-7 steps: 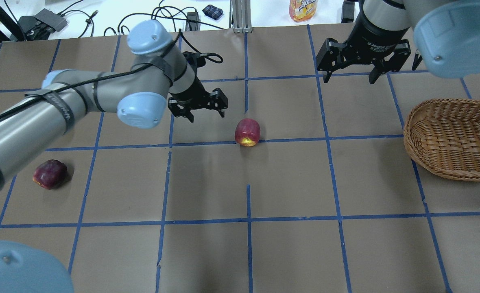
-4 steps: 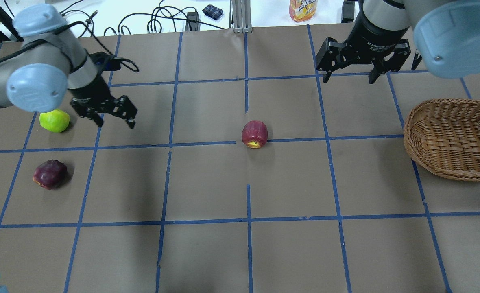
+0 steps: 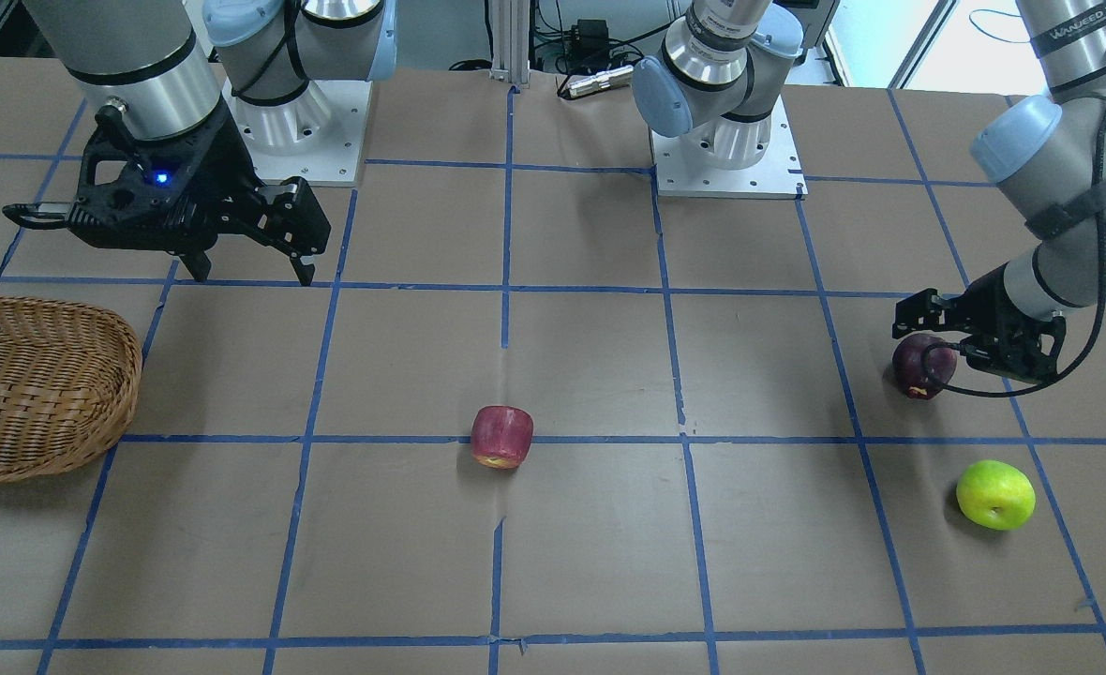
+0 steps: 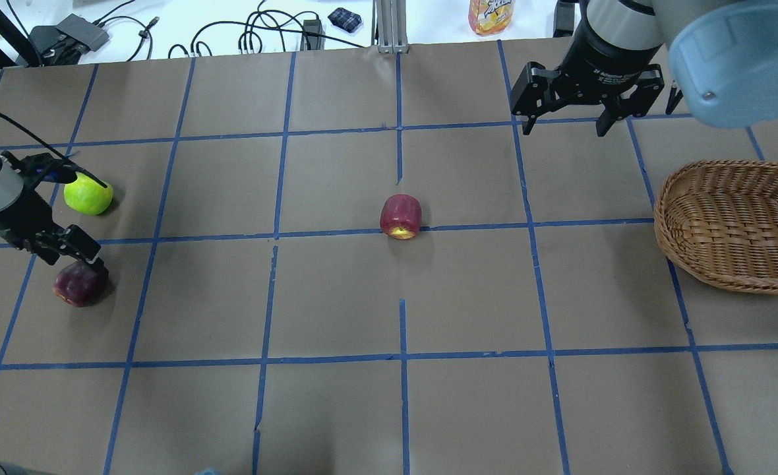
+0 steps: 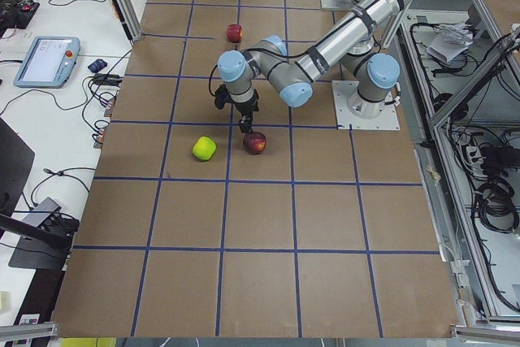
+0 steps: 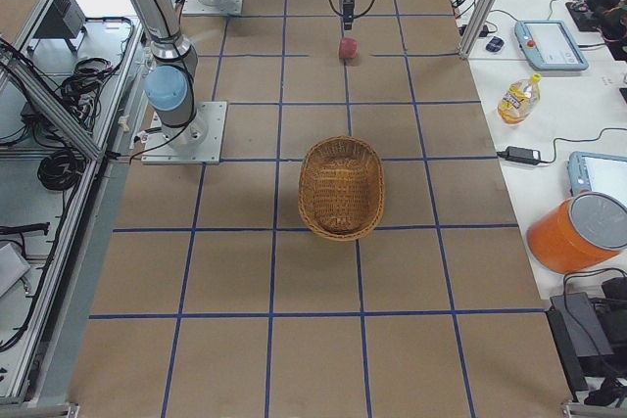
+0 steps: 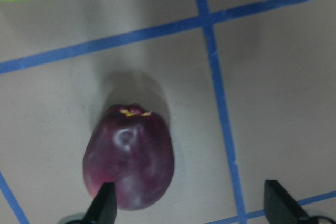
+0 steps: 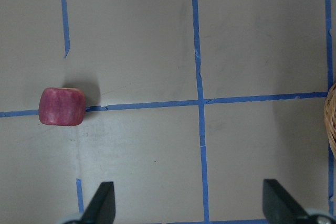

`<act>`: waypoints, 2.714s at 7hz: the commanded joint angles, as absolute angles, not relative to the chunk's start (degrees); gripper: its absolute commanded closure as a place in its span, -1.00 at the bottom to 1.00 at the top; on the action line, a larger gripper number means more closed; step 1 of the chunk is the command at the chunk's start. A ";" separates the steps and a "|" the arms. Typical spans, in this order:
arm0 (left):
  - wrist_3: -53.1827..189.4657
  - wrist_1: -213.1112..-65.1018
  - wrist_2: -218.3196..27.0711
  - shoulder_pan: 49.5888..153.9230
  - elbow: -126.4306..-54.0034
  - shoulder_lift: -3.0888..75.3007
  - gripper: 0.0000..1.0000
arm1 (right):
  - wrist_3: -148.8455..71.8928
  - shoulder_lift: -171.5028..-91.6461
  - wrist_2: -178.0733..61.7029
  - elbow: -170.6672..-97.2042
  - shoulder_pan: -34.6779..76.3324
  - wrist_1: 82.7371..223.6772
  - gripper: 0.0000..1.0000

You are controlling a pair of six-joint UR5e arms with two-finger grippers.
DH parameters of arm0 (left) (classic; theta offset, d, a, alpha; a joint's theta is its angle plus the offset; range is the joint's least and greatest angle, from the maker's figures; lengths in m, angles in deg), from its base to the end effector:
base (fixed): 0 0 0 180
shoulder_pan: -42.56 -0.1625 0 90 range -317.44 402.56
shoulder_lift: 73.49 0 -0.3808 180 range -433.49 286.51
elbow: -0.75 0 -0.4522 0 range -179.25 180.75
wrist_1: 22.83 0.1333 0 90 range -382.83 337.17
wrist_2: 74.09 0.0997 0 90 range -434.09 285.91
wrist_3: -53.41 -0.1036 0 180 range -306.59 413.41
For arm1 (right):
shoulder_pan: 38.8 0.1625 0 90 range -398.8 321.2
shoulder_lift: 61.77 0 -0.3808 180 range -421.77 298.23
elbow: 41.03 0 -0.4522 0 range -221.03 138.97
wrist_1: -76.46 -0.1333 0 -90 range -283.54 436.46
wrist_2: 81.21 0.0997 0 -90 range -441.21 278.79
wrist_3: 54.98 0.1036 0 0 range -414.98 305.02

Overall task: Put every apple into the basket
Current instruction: 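Move the left gripper down onto the dark red apple, then grasp the dark red apple with left while right grasps the red apple, then carry dark red apple to center with left while right carries red apple to basket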

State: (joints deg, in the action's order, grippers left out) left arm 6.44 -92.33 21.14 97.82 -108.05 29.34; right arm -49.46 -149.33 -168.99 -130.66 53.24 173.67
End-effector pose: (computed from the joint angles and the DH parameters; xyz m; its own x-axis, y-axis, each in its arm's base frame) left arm 0.2102 -0.5205 0.1762 -0.9740 0.2120 0.0801 0.2240 0.9545 0.1971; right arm 0.1578 -0.5714 0.4324 -0.9973 0.0569 -0.0470 0.0608 0.9945 -0.0855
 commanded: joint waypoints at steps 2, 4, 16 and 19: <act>5.33 -89.81 23.91 96.09 -109.28 32.15 -1.00 | -37.46 -144.86 -165.52 -130.50 57.58 177.76 -1.00; 5.77 -88.13 23.65 96.09 -109.29 34.87 -1.00 | -30.83 -133.29 -166.02 -130.59 65.66 189.87 -1.00; 23.82 -95.51 10.84 115.03 -107.88 28.74 0.77 | -35.15 -126.32 -167.86 -132.25 65.21 199.61 0.34; 55.22 -82.59 0.00 133.71 -106.30 31.79 0.76 | -47.61 -135.56 -172.41 -137.43 48.18 192.77 0.52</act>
